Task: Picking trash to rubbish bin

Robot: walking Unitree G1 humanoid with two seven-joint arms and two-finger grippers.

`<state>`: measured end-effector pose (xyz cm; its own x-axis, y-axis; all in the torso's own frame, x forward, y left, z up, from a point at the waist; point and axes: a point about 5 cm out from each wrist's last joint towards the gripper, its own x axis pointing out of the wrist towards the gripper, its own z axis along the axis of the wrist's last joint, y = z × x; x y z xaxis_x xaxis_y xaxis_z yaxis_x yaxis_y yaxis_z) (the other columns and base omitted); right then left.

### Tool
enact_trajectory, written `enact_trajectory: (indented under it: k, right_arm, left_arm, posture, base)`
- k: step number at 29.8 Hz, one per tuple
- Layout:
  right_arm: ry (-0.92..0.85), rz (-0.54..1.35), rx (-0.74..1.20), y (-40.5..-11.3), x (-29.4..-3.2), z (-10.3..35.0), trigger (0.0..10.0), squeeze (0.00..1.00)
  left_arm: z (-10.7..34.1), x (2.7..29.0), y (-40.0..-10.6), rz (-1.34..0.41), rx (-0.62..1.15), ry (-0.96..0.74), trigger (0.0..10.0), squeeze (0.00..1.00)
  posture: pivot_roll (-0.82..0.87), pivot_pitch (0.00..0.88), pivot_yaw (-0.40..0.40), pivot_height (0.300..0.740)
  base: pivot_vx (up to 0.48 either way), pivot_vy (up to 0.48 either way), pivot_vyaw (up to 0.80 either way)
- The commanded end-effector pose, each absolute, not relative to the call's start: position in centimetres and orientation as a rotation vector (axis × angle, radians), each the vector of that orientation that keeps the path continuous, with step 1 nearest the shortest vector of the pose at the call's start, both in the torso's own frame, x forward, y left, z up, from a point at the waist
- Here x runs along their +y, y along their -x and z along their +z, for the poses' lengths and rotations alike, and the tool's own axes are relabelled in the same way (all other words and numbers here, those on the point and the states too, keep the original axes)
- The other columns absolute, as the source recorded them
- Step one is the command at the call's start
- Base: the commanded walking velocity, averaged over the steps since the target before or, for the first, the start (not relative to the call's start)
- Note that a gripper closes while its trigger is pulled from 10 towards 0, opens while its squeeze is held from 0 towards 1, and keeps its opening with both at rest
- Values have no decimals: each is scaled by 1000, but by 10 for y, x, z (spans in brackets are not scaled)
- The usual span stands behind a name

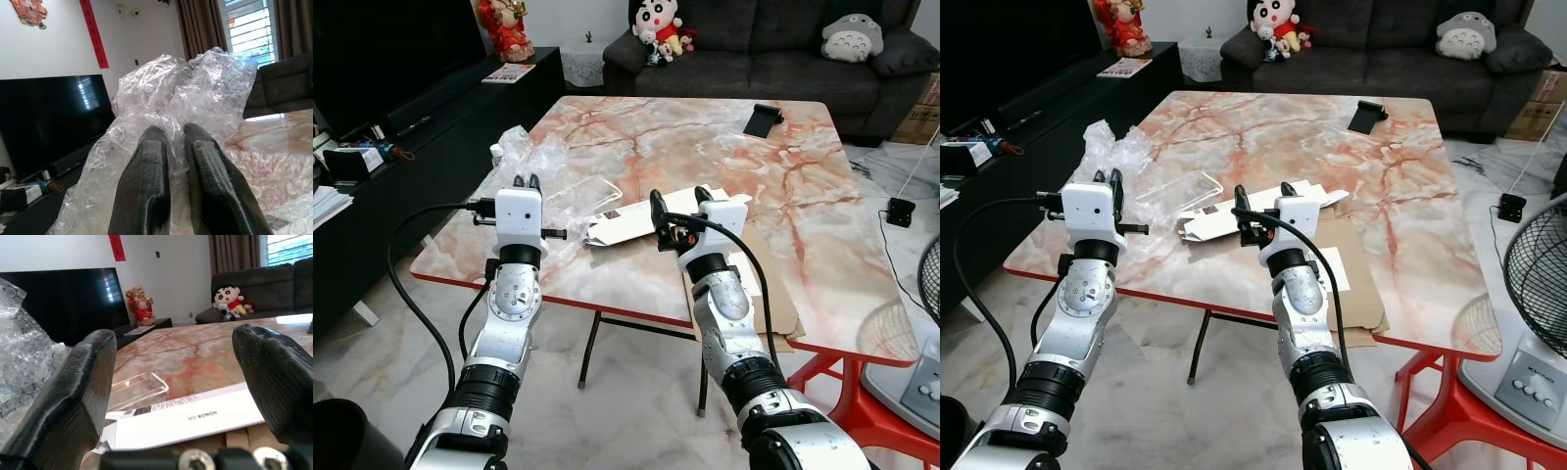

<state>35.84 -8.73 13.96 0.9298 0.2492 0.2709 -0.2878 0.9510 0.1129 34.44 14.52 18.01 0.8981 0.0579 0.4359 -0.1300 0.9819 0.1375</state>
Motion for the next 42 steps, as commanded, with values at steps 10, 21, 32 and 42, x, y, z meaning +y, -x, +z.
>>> enact_trajectory:
  k: [10, 21, 32, 42]
  right_arm:
    - [-158, 275, -257, -358, -86, 141, 10000, 0]
    - [-161, 271, -256, -358, -86, 141, 10000, 0]
    - [-162, 274, -255, -358, -86, 142, 10000, 0]
    - [-143, 284, -234, -357, -85, 137, 10000, 0]
  left_arm:
    - [183, 146, -343, 92, -458, -176, 10000, 0]
    - [185, 146, -344, 95, -459, -175, 10000, 0]
    - [185, 147, -344, 101, -459, -176, 10000, 0]
    - [171, 154, -345, 118, -382, -152, 10000, 0]
  posture:
    - [18, 0, 60, 740]
    - [20, 0, 59, 740]
    - [19, 0, 57, 740]
    - [19, 0, 52, 740]
  base:
    - [-277, 0, 0]
    - [-165, 0, 0]
    - [-163, 0, 0]
    - [0, 0, 0]
